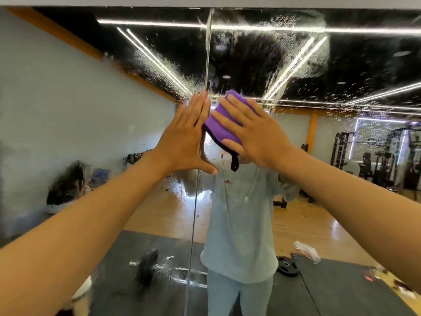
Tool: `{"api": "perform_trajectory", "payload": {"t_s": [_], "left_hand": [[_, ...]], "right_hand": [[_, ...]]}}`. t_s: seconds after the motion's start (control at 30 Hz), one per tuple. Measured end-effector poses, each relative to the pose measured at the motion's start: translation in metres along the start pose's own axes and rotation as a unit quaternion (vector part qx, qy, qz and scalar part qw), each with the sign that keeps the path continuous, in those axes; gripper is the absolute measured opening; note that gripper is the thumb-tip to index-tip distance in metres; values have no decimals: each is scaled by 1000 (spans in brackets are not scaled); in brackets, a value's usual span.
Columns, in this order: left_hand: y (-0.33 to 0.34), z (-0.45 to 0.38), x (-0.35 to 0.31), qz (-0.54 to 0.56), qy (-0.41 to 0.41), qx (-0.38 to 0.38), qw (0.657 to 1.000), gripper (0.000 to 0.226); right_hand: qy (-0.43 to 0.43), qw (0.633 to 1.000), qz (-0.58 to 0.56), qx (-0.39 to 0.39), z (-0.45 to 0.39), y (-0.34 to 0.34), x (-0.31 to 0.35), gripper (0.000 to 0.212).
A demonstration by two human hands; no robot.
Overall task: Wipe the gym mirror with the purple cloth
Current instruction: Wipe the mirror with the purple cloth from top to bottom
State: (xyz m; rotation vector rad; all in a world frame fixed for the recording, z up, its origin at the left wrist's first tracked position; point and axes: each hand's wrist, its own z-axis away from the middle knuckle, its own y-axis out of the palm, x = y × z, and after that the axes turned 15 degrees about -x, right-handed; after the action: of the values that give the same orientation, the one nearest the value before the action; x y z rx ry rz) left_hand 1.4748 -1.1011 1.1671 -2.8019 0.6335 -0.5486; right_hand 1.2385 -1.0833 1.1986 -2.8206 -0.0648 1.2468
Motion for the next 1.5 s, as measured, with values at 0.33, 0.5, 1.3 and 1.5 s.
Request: {"api": "perform_trajectory", "payload": {"t_s": [0.33, 0.5, 1.3, 1.5], "left_hand": [[-6, 15, -13, -33, -68, 15, 997, 165], [-12, 20, -6, -43, -14, 36, 998, 166], [-27, 14, -31, -75, -78, 108, 988, 176], [-28, 15, -32, -84, -76, 101, 988, 175]], "right_hand": [[110, 993, 14, -36, -37, 1, 2, 70], [60, 998, -16, -2, 20, 1, 52, 71], [113, 993, -33, -16, 46, -8, 62, 66], [221, 973, 17, -67, 10, -17, -28, 64]]}}
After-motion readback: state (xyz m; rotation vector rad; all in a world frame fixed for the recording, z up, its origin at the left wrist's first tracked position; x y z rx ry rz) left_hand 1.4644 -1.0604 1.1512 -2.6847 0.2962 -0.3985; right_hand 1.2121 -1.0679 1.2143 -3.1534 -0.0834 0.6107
